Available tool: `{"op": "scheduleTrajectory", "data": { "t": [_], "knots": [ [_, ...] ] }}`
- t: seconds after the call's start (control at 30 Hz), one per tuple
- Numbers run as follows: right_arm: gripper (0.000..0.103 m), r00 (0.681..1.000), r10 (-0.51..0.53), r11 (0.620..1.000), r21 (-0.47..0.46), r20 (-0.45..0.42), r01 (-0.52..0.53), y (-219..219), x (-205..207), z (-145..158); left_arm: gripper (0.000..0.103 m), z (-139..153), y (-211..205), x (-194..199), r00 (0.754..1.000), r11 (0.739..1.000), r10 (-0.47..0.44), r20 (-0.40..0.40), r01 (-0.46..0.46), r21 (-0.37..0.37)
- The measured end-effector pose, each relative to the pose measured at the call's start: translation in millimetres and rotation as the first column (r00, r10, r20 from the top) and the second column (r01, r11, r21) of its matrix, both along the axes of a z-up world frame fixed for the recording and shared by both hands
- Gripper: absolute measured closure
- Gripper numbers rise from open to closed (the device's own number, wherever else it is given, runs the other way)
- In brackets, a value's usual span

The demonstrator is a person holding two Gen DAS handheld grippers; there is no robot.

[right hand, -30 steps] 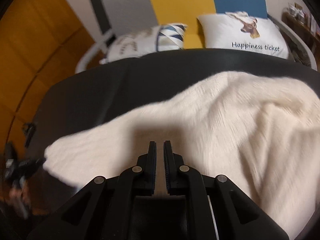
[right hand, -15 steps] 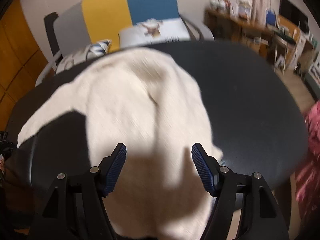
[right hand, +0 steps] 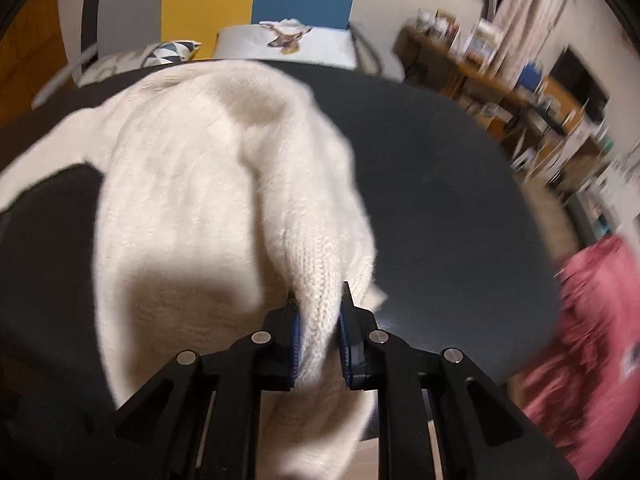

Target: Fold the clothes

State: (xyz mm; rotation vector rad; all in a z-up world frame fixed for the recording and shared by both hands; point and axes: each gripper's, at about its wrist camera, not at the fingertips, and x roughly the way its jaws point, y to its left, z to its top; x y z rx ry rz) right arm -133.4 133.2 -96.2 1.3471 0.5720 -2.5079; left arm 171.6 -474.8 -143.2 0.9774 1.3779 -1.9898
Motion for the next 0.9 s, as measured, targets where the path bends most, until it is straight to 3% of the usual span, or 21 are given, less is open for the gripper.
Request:
{"op": "scheduleTrajectory", "data": {
  "t": [0.2,0.3,0.5,0.57,0.6,0.7,0.8,0.9],
  "knots": [
    [0.087,0.992,0.003,0.982,0.186,-0.123,0.020,10.1,-43.1,40.5,0.098,17.3,14.2,-8.4,0.997,0.998,-0.055,-0.060,0.055,-0.014],
    [0.087,0.985,-0.016,0.960,0.272,-0.170,0.063,10.4,-85.8,51.7,0.098,21.1,25.3,-19.5,0.991,0.995,-0.102,-0.082,0.101,-0.015],
    [0.087,0.969,-0.132,0.896,0.393,-0.211,0.207,15.2,-188.8,39.1,0.098,20.2,60.6,-51.3,0.975,0.978,-0.210,-0.074,0.211,-0.003],
    [0.086,0.962,-0.178,0.872,0.419,-0.209,0.253,17.3,-214.0,27.5,0.098,18.4,49.2,-60.5,0.968,0.970,-0.243,-0.065,0.244,0.008],
    [0.081,0.958,-0.199,0.864,0.424,-0.205,0.271,18.8,-223.8,22.3,0.098,17.9,46.2,-62.8,0.963,0.965,-0.261,-0.060,0.262,0.015],
    [0.052,0.971,-0.203,0.934,0.272,-0.128,0.231,34.9,-191.4,22.0,0.098,-4.0,45.9,-60.4,0.942,0.943,-0.329,-0.062,0.331,0.024],
    [0.049,0.980,-0.192,0.975,0.107,-0.052,0.196,50.9,-159.0,21.7,0.098,-3.7,74.5,-85.6,0.912,0.914,-0.403,-0.075,0.405,0.020],
    [0.049,0.986,-0.167,0.984,-0.063,0.022,0.168,67.0,-126.7,21.4,0.098,0.0,96.5,-98.2,0.879,0.881,-0.466,-0.099,0.471,0.037]
  ]
}}
